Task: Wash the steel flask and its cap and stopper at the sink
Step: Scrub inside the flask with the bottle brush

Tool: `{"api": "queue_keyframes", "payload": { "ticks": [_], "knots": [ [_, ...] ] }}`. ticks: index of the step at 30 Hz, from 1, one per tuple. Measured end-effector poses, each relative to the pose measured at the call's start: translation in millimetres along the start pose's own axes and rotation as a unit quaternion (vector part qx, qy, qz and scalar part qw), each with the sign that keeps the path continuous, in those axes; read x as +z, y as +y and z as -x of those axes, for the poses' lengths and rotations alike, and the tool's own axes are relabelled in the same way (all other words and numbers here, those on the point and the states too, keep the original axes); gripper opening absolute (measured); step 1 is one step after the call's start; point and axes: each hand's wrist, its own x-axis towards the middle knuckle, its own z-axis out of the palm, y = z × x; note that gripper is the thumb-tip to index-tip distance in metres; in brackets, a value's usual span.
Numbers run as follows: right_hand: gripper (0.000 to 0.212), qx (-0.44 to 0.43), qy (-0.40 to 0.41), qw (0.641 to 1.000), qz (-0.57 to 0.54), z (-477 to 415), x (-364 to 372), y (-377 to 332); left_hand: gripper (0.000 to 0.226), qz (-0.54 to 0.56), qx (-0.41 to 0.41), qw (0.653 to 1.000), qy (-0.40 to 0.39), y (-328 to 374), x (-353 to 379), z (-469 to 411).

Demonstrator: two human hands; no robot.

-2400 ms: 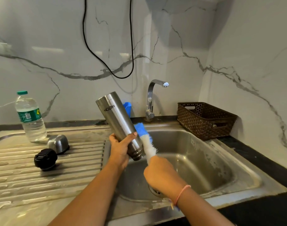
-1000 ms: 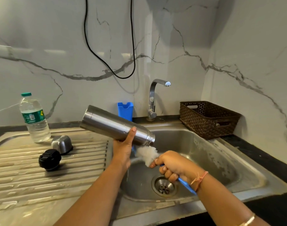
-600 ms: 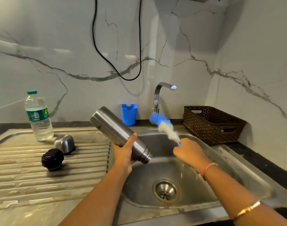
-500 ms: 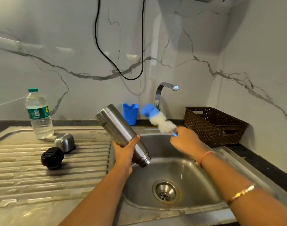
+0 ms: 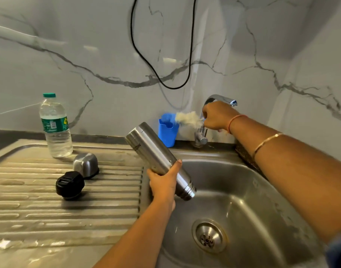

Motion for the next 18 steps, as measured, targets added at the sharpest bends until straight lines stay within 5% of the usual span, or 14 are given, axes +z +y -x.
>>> {"api": "queue_keyframes", "payload": {
  "ticks": [3,8,14,18],
  "knots": [
    [0.011,-0.025,0.026,0.99,0.139,-15.5,-13.0,-8.3,0.071,-0.03,0.019,0.999,-0.009,-6.4,4.3,-4.8],
    [0.03,-0.017,0.065,0.95,0.306,-37.0,-26.3,-33.0,0.065,-0.056,0.048,0.997,-0.038,-14.4,6.8,-6.9],
    [0.014,-0.045,0.05,0.923,0.378,-47.8,-13.1,-51.8,0.065,-0.065,0.058,0.995,-0.043,-15.0,6.5,-7.4],
    [0.027,-0.029,0.064,0.923,0.377,-39.0,-25.6,-43.1,0.065,-0.067,0.05,0.996,-0.041,-12.0,6.7,-7.4]
  ]
}}
